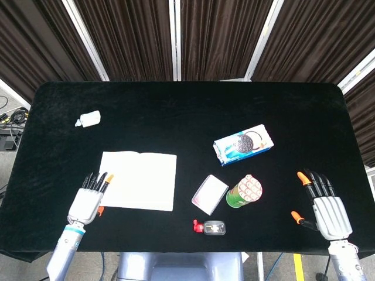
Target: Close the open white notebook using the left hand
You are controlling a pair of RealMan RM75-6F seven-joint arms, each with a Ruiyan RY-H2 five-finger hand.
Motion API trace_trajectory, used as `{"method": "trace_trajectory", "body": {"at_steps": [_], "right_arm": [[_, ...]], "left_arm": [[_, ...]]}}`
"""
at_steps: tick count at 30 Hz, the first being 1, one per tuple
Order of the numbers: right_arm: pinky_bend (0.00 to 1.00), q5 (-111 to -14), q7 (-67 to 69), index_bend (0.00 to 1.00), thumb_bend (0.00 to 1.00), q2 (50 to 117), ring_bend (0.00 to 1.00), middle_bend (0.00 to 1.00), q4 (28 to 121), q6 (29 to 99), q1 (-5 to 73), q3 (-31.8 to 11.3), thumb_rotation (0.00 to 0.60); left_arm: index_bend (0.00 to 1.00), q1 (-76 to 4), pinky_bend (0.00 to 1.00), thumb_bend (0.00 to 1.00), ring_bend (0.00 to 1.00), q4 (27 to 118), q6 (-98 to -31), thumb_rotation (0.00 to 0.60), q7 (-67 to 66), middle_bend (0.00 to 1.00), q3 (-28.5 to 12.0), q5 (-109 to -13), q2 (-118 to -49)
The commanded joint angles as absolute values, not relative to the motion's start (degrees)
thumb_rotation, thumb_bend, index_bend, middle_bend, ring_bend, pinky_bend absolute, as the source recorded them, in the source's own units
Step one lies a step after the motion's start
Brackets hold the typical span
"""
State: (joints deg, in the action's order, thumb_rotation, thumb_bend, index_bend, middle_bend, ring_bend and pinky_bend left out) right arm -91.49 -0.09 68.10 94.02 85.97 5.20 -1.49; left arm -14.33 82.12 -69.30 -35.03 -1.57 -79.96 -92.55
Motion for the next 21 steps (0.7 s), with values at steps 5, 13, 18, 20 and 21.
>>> {"method": "trace_trajectory", "body": {"at_steps": [5,13,18,20,21], "right_arm": [[0.0,-91.6,-0.1,0.0,0.08,68.1,0.0,0.0,94.0,85.9,5.2,-1.4,0.6],[0.0,-91.6,0.0,0.0,0.08,68.0,0.0,0.0,94.2,86.1,5.1,-1.4,0.6],[0.0,-91.6,0.1,0.0,0.08,67.9,0.0,0.0,94.3,86.0,5.1,-1.4,0.6],[0.0,-91.6,0.1,0.0,0.08,67.9,0.0,0.0,94.3,85.9,5.1,-1.3,0.6],[0.0,-91.6,0.1,0.0,0.08,67.9,0.0,0.0,94.2,85.9,5.1,-1.3,0.6]], "left_arm": [[0.0,-15.0,0.0,0.28,0.0,81.1,-68.7,0.6,-36.0,0.0,-1.3,-79.1,-93.4],[0.0,-15.4,0.0,0.29,0.0,79.9,-69.0,0.6,-35.9,0.0,-1.4,-78.5,-94.4],[0.0,-15.7,0.0,0.34,0.0,78.7,-69.0,0.6,-35.1,0.0,-1.6,-78.4,-95.2],[0.0,-15.8,0.0,0.4,0.0,78.4,-69.7,0.6,-35.0,0.0,-1.5,-79.1,-95.3],[0.0,-15.8,0.0,0.44,0.0,78.5,-70.2,0.6,-34.6,0.0,-1.4,-79.7,-95.3]]}}
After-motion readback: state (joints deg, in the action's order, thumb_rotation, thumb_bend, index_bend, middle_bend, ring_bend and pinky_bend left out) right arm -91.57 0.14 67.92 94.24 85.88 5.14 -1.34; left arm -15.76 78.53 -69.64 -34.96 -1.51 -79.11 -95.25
